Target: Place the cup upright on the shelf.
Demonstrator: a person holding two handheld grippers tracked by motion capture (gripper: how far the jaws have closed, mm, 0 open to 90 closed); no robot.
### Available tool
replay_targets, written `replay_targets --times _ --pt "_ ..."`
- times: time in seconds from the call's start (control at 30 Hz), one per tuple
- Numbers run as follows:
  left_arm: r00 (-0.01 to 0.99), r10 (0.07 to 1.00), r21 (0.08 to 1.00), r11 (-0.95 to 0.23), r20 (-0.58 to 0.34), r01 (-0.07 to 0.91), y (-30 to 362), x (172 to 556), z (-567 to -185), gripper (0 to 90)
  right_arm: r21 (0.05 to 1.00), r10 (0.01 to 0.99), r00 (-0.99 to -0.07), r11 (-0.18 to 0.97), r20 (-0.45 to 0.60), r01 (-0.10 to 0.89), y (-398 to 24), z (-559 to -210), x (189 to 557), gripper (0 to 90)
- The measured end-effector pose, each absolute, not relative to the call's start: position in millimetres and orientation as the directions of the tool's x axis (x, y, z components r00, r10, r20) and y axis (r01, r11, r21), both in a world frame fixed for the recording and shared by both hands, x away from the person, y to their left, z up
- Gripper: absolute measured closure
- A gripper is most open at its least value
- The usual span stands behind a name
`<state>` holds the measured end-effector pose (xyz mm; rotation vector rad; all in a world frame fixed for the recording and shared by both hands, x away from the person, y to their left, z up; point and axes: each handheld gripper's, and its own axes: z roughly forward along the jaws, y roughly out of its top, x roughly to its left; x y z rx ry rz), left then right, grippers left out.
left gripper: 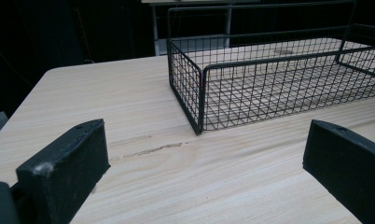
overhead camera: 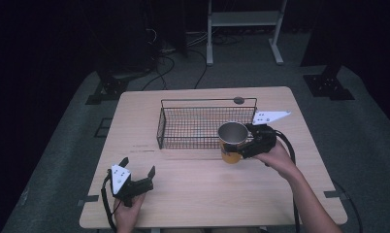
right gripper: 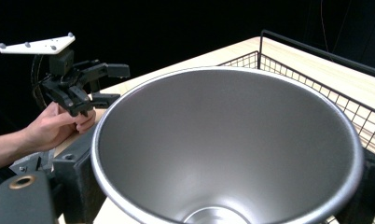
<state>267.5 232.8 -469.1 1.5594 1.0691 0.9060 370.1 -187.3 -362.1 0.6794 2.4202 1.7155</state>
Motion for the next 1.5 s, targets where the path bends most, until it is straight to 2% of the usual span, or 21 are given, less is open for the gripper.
replay_targets --times 1.03,1.5 --pt "0.330 0.943 0.976 -0.097 0.027 0.197 234 268 -469 0.0 0.910 0.439 -0.876 0.246 0.202 0.333 -179 -332 423 10.6" --pt "0.333 0.942 0.976 -0.096 0.026 0.197 235 268 -469 0.0 0.895 0.453 -0.869 0.277 0.199 0.350 -167 -327 456 10.6"
